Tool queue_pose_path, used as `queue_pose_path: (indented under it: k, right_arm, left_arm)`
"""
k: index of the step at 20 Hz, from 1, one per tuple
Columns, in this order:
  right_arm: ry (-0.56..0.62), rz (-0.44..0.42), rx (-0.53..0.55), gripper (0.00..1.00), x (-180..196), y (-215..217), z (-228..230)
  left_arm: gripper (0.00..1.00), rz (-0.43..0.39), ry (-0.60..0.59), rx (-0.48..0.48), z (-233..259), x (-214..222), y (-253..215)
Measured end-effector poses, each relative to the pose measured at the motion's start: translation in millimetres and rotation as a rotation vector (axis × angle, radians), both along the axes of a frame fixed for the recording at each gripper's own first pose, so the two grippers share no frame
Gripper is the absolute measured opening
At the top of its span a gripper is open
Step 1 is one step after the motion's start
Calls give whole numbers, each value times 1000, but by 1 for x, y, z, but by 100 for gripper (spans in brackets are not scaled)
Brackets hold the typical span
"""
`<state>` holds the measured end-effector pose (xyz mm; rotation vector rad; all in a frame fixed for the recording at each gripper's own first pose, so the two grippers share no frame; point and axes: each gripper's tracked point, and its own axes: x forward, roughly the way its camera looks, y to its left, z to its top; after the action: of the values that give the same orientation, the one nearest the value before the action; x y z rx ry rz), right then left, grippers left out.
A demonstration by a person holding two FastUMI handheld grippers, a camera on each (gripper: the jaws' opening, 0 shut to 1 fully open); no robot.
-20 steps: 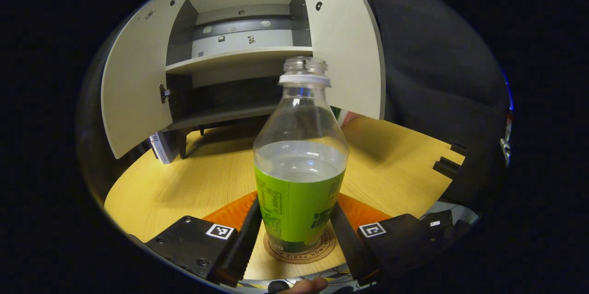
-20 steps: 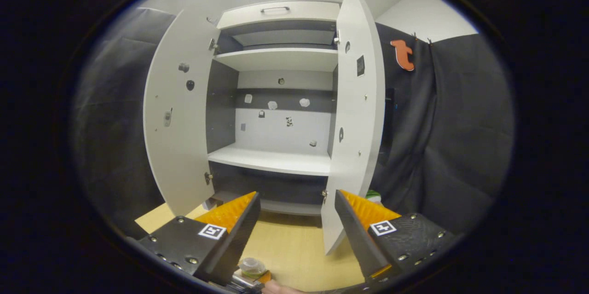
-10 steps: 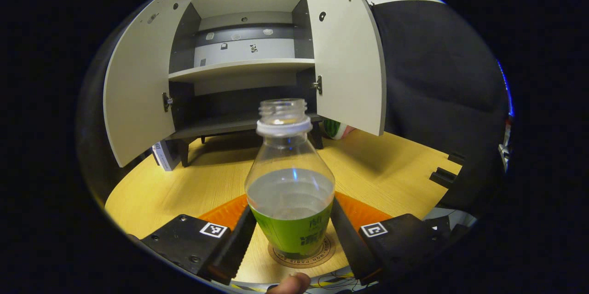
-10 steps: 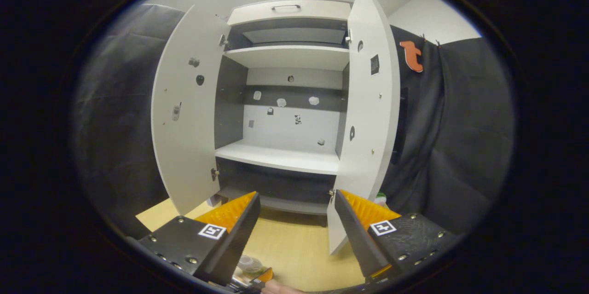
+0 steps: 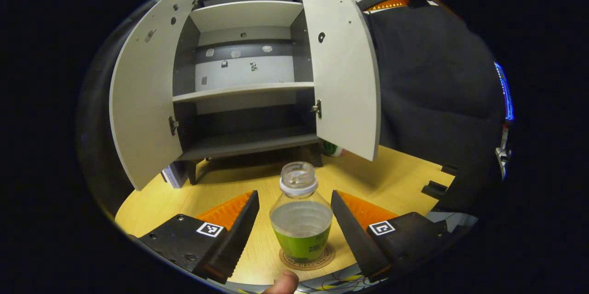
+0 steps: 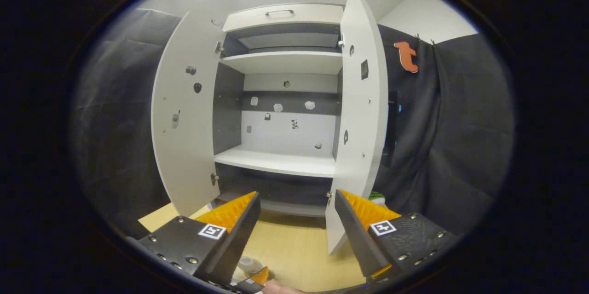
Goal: Grasp the bottle in the cabinet with the left hand and place it on the coaster, then close the right door with the right hand and the left door with the left hand.
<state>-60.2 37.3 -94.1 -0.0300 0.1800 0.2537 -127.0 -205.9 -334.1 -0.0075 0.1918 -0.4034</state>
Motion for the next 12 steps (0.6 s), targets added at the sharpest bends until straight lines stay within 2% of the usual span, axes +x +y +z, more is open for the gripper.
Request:
queue_pose_path:
  k: [5,6,9,10,12]
  right_arm:
    - [-24,-22,24,98,-8,-19,14]
    - [-32,-25,29,93,-9,-24,18]
    - [-49,-48,49,93,-8,-42,27]
    - [-55,-59,58,98,-6,-48,30]
    - [-72,-75,76,98,-2,-64,38]
  left_arm:
    - [98,-9,-34,2,43,-9,2]
    - [99,-4,-42,3,52,-10,7]
    - [99,11,-68,13,86,-10,19]
    - [99,6,-75,12,99,-10,22]
    - [98,-1,-99,20,127,-8,30]
